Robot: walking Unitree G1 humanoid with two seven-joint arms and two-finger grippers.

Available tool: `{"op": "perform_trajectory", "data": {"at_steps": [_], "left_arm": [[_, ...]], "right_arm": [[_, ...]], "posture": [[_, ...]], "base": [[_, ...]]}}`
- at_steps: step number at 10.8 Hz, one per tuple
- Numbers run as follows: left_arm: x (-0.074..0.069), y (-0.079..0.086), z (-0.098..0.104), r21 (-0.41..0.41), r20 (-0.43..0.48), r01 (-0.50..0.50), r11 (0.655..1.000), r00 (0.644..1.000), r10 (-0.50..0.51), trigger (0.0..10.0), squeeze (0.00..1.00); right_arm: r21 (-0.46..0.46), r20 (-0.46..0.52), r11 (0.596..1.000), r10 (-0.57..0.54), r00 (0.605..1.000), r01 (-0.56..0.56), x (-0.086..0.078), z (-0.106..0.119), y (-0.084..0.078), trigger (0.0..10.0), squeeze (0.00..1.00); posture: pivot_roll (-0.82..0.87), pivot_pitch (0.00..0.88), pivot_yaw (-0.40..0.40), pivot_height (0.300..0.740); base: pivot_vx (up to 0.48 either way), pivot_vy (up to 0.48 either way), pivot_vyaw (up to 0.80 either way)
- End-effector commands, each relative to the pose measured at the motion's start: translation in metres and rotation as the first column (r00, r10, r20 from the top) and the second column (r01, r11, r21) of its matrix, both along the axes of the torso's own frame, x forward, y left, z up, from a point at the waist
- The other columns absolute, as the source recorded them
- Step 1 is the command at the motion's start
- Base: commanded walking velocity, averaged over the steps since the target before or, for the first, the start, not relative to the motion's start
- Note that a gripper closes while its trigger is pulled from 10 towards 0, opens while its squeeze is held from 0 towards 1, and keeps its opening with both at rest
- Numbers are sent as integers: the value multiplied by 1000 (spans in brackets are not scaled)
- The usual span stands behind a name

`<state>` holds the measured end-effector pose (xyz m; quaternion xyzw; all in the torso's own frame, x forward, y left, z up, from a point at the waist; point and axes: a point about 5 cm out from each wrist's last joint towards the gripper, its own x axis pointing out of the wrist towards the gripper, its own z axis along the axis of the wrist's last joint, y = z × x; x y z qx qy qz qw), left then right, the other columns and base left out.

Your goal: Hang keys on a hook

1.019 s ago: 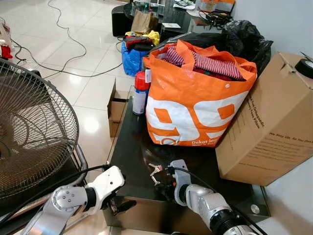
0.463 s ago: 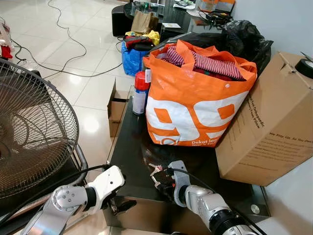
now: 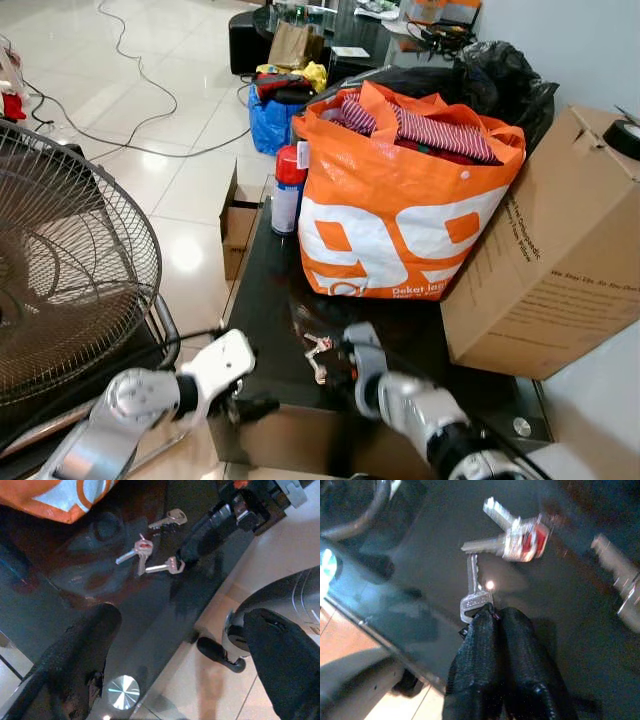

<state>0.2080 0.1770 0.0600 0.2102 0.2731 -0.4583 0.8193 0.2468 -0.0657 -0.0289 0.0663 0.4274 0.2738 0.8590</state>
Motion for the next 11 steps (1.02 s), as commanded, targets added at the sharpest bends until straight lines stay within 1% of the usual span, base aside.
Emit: {"op": "perform_trajectory", "data": {"at_steps": [1, 3, 4, 5, 6, 7, 8, 9, 10, 11], "left_arm": [[4, 0, 1, -3, 8, -3, 1000, 1000, 3, 10000, 12], [13, 3, 6, -2, 45, -19, 1000, 999, 19, 10000, 16], [17, 2, 9, -17, 70, -34, 999, 997, 35, 10000, 16], [22, 1, 17, -58, 109, -66, 996, 991, 72, 10000, 16], [28, -1, 26, -95, 161, -94, 991, 981, 108, 10000, 16], [33, -2, 34, -120, 221, -129, 984, 963, 153, 10000, 16], [44, -2, 49, -185, 317, -218, 958, 910, 268, 10000, 12], [53, -1, 63, -244, 395, -291, 925, 842, 369, 10000, 12], [64, 1, 82, -314, 473, -374, 873, 735, 485, 10000, 8], [67, 1, 93, -377, 503, -428, 821, 650, 570, 10000, 4]], "right_arm": [[1, 15, 1000, -21, 1000, 21, 5, 2, -8, 0, 0], [23, 77, 1000, -14, 997, 13, 16, 15, -19, 0, 0], [31, 104, 1000, -8, 995, 5, 19, 20, -26, 0, 0], [48, 150, 999, -15, 989, 8, 22, 30, -38, 0, 0], [51, 217, 998, -33, 976, 22, 24, 45, -52, 0, 0], [49, 266, 998, -45, 963, 33, 24, 58, -60, 0, 0], [40, 353, 998, -56, 934, 44, 22, 80, -69, 0, 0], [18, 469, 997, -72, 880, 72, 20, 106, -77, 0, 0], [21, 646, 988, -131, 752, 155, 17, 145, -83, 0, 0], [60, 743, 975, -187, 643, 215, 9, 173, -81, 0, 0]], "posture": [[30, 0, -127, 740], [45, 0, -118, 740], [49, 0, -117, 740], [52, 0, -117, 740], [52, 0, -114, 740], [51, 0, -114, 740], [38, 0, -112, 740], [33, 0, -111, 740], [27, 0, -106, 740], [28, 0, -100, 740]], "base": [[0, 0, 0], [0, 0, 0], [0, 0, 0], [0, 0, 0], [0, 0, 0], [0, 0, 0], [0, 0, 0], [0, 0, 0], [0, 0, 0], [0, 0, 0]]}}
